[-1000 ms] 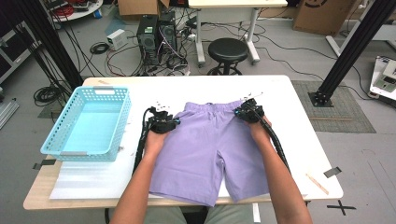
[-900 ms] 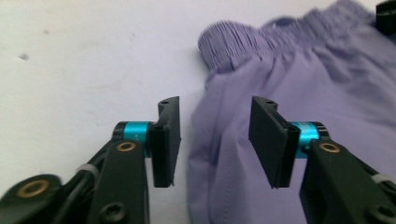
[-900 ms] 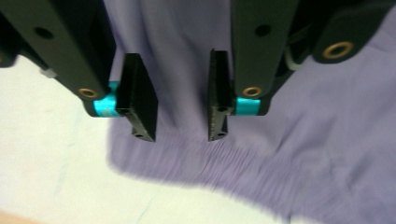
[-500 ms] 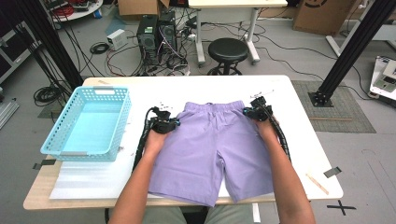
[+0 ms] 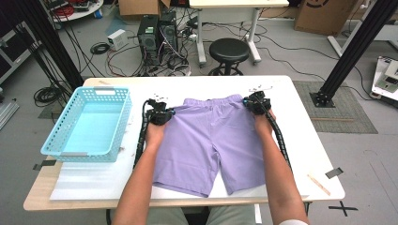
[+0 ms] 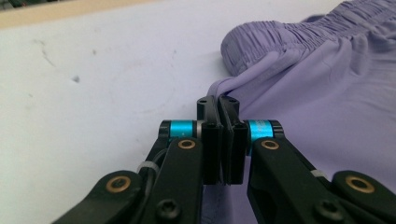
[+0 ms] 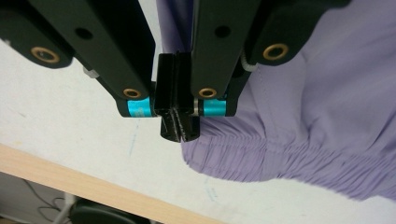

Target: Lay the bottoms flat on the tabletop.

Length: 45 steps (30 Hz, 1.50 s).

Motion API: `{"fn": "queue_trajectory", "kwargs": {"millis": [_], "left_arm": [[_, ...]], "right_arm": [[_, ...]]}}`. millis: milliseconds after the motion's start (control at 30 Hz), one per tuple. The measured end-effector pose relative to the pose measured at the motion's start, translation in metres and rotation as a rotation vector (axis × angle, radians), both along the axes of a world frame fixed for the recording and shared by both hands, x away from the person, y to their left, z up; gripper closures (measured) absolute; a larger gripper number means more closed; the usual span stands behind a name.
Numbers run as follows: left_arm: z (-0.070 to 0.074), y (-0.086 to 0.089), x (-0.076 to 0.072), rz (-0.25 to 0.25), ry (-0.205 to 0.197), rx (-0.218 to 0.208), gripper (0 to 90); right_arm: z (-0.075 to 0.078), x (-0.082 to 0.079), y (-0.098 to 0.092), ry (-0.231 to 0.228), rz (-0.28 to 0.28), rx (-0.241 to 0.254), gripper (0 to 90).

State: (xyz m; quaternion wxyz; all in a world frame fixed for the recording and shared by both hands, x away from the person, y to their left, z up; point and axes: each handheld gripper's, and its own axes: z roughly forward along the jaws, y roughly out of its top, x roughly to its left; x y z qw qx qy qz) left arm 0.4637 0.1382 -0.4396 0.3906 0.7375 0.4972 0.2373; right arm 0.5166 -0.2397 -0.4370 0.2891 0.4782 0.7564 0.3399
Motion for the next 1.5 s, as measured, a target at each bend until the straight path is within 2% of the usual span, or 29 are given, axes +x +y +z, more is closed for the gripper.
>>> {"fn": "queue_trajectory", "kwargs": {"millis": [33, 100, 167, 300, 400, 433, 467, 500, 567, 600, 633, 667, 700, 733, 767, 867, 967, 1000, 1033, 1100, 1133, 1200, 1233, 1267, 1333, 1367, 1400, 1467, 1500], "left_arm": [[0.0, 0.0, 0.0, 0.0, 0.0, 0.0, 74.4], [-0.001, 0.003, -0.004, 0.001, 0.014, -0.005, 61.4], [0.002, 0.008, -0.01, -0.002, -0.002, -0.021, 57.9], [0.007, 0.016, -0.027, -0.022, -0.02, -0.046, 53.3], [0.009, 0.02, -0.038, -0.03, -0.035, -0.056, 51.7], [0.009, 0.024, -0.051, -0.035, -0.034, -0.079, 51.5], [0.009, 0.024, -0.051, -0.035, -0.034, -0.079, 50.8], [0.009, 0.027, -0.065, -0.044, -0.051, -0.101, 50.8], [0.009, 0.029, -0.078, -0.058, -0.059, -0.11, 50.8], [0.009, 0.029, -0.078, -0.058, -0.059, -0.11, 50.8], [0.01, 0.029, -0.088, -0.077, -0.066, -0.114, 50.8], [0.01, 0.029, -0.088, -0.077, -0.066, -0.114, 50.8], [0.012, 0.028, -0.098, -0.092, -0.068, -0.109, 50.8], [0.012, 0.028, -0.098, -0.092, -0.068, -0.109, 50.7], [0.012, 0.028, -0.107, -0.106, -0.065, -0.116, 50.7], [0.009, 0.03, -0.12, -0.113, -0.063, -0.125, 50.7], [0.005, 0.035, -0.132, -0.111, -0.049, -0.123, 50.2], [0.005, 0.035, -0.132, -0.111, -0.049, -0.123, 50.0], [0.002, 0.038, -0.141, -0.116, -0.039, -0.124, 49.9], [0.001, 0.04, -0.146, -0.12, -0.038, -0.119, 49.8], [0.0, 0.042, -0.154, -0.123, -0.038, -0.122, 49.7], [-0.001, 0.043, -0.158, -0.122, -0.038, -0.126, 49.3], [-0.001, 0.044, -0.161, -0.124, -0.04, -0.127, 49.3], [-0.001, 0.047, -0.167, -0.12, -0.039, -0.124, 49.3], [-0.001, 0.049, -0.173, -0.115, -0.039, -0.124, 49.3], [-0.002, 0.05, -0.175, -0.113, -0.041, -0.124, 49.3], [-0.002, 0.051, -0.177, -0.109, -0.04, -0.122, 49.3], [-0.002, 0.052, -0.18, -0.107, -0.04, -0.119, 49.3], [-0.003, 0.054, -0.185, -0.111, -0.039, -0.111, 49.3]], "right_arm": [[0.0, 0.0, 0.0, 0.0, 0.0, 0.0, 90.0], [-0.004, -0.001, -0.003, 0.033, -0.025, 0.041, 80.9], [0.0, -0.006, -0.007, 0.042, -0.011, 0.059, 74.7], [0.012, -0.024, -0.019, 0.021, 0.021, 0.081, 69.7], [0.019, -0.044, -0.025, 0.036, 0.052, 0.078, 67.8], [0.02, -0.052, -0.027, 0.037, 0.064, 0.09, 67.8], [0.02, -0.052, -0.027, 0.037, 0.064, 0.09, 67.8], [0.023, -0.07, -0.031, 0.041, 0.089, 0.078, 67.5], [0.023, -0.09, -0.035, 0.05, 0.117, 0.085, 67.1], [0.021, -0.1, -0.037, 0.061, 0.136, 0.083, 67.1], [0.02, -0.109, -0.039, 0.07, 0.143, 0.059, 67.1], [0.02, -0.109, -0.039, 0.07, 0.143, 0.059, 67.1], [0.015, -0.128, -0.044, 0.078, 0.151, 0.027, 67.2], [0.015, -0.128, -0.044, 0.078, 0.151, 0.027, 67.2], [0.011, -0.147, -0.051, 0.082, 0.148, 0.022, 67.3], [0.004, -0.176, -0.065, 0.086, 0.13, 0.032, 67.0], [-0.002, -0.202, -0.078, 0.1, 0.116, 0.033, 65.2], [-0.002, -0.202, -0.078, 0.1, 0.116, 0.033, 65.2], [-0.003, -0.218, -0.084, 0.101, 0.115, 0.022, 64.0], [-0.003, -0.234, -0.089, 0.102, 0.106, 0.017, 60.7], [-0.004, -0.241, -0.091, 0.107, 0.107, 0.016, 58.9], [-0.005, -0.247, -0.093, 0.111, 0.111, 0.007, 58.1], [-0.01, -0.257, -0.093, 0.127, 0.114, -0.023, 60.0], [-0.012, -0.261, -0.093, 0.123, 0.118, -0.028, 66.2], [-0.01, -0.266, -0.094, 0.117, 0.133, -0.06, 86.2], [-0.01, -0.268, -0.093, 0.105, 0.104, -0.109, 88.5], [-0.009, -0.269, -0.095, 0.1, 0.086, -0.116, 89.3], [-0.01, -0.27, -0.096, 0.096, 0.077, -0.102, 88.8], [-0.009, -0.272, -0.095, 0.084, 0.076, -0.073, 67.5]]}}
